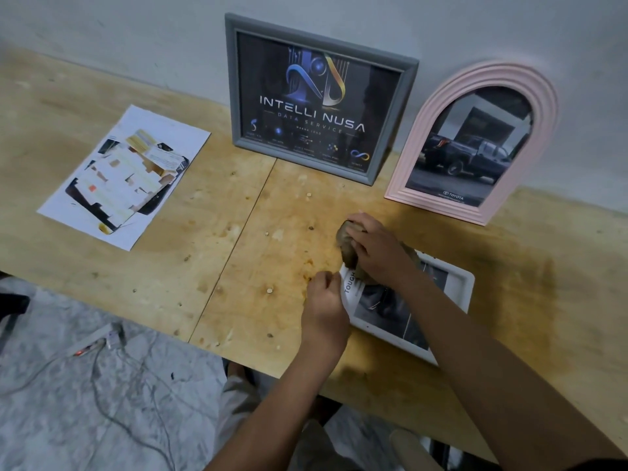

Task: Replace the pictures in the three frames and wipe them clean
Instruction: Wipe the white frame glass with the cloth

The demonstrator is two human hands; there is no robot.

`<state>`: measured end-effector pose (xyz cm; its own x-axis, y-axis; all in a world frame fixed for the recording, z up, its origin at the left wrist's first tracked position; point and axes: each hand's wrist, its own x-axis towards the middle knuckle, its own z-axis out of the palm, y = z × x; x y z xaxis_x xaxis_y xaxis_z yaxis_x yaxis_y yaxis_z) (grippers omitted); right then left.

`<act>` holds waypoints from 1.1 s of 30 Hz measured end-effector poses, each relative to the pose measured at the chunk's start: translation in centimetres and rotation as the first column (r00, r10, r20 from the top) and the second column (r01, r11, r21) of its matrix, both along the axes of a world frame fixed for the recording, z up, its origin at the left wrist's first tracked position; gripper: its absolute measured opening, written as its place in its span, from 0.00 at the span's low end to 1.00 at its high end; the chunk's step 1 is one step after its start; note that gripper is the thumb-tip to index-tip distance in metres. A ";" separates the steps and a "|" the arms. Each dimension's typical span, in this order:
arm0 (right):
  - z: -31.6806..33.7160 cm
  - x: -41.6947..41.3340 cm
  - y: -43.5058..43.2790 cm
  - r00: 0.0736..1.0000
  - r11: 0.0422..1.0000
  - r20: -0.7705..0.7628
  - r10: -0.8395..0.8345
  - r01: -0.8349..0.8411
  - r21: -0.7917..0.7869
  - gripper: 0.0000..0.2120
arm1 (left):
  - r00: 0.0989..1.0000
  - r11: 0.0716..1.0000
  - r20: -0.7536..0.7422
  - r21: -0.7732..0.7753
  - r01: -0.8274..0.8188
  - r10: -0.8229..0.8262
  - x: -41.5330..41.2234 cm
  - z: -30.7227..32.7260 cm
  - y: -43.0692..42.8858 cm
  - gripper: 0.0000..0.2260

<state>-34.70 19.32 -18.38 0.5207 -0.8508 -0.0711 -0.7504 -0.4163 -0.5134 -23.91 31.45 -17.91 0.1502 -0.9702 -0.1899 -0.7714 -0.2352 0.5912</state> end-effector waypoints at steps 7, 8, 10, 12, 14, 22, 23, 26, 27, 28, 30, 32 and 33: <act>0.1 -1.9 -0.3 0.967 0.967 -0.082 0.242 -0.233 0.105 0.24 | 0.994 0.999 -0.108 -0.013 -0.029 0.028 -0.7 -0.6 -1.3 0.18; -0.1 -1.9 -0.4 0.968 0.969 -0.098 0.232 -0.222 0.106 0.23 | 0.995 0.999 -0.098 -0.035 -0.008 0.005 -0.8 -0.8 -1.2 0.20; -0.4 -1.8 -0.6 0.969 0.973 -0.107 0.223 -0.214 0.091 0.21 | 0.999 0.994 -0.042 -0.104 0.024 -0.029 -0.7 -1.8 -0.7 0.27; -0.6 -1.7 -0.8 0.966 0.971 -0.103 0.238 -0.233 0.058 0.20 | 0.999 0.989 -0.024 -0.143 0.034 -0.038 -0.6 -3.0 -0.4 0.30; -0.6 -1.7 -1.0 0.954 0.962 -0.127 0.271 -0.269 0.038 0.20 | 0.998 0.983 -0.055 -0.183 0.018 -0.028 -0.5 -3.3 -0.1 0.28; -0.7 -2.2 -0.6 0.948 0.958 -0.260 0.182 -0.231 -0.170 0.17 | 0.986 0.994 -0.156 -0.082 -0.077 0.064 -1.0 -2.2 -0.1 0.18; -1.0 -2.1 -0.6 0.954 0.957 -0.256 0.158 -0.212 -0.196 0.15 | 0.987 0.994 -0.141 -0.066 -0.086 0.076 -1.1 -2.2 -0.2 0.18; -1.6 -1.7 -0.5 0.971 0.962 -0.220 0.093 -0.144 -0.230 0.12 | 0.988 0.993 -0.127 -0.069 -0.097 0.088 -1.2 -2.1 -0.1 0.18; -1.7 -1.6 -0.5 0.974 0.965 -0.214 0.074 -0.124 -0.232 0.11 | 0.989 0.991 -0.122 -0.089 -0.096 0.085 -1.2 -2.2 -0.1 0.18; -1.7 -1.5 -0.6 0.975 0.969 -0.215 0.054 -0.103 -0.223 0.11 | 0.993 0.989 -0.098 -0.122 -0.082 0.070 -1.2 -2.5 -0.1 0.18; -1.5 -1.2 -0.5 0.975 0.982 -0.220 0.012 -0.053 -0.181 0.13 | 0.994 0.986 -0.083 -0.146 -0.083 0.071 -1.2 -3.0 -0.1 0.18; -1.1 -1.1 -0.3 0.976 0.990 -0.217 -0.012 -0.019 -0.141 0.16 | 0.995 0.987 -0.071 -0.136 -0.086 0.077 -1.4 -2.7 -0.1 0.18; -0.9 -1.1 -0.2 0.976 0.991 -0.216 -0.026 -0.002 -0.130 0.17 | 0.994 0.989 -0.068 -0.117 -0.093 0.085 -1.5 -2.6 -0.2 0.18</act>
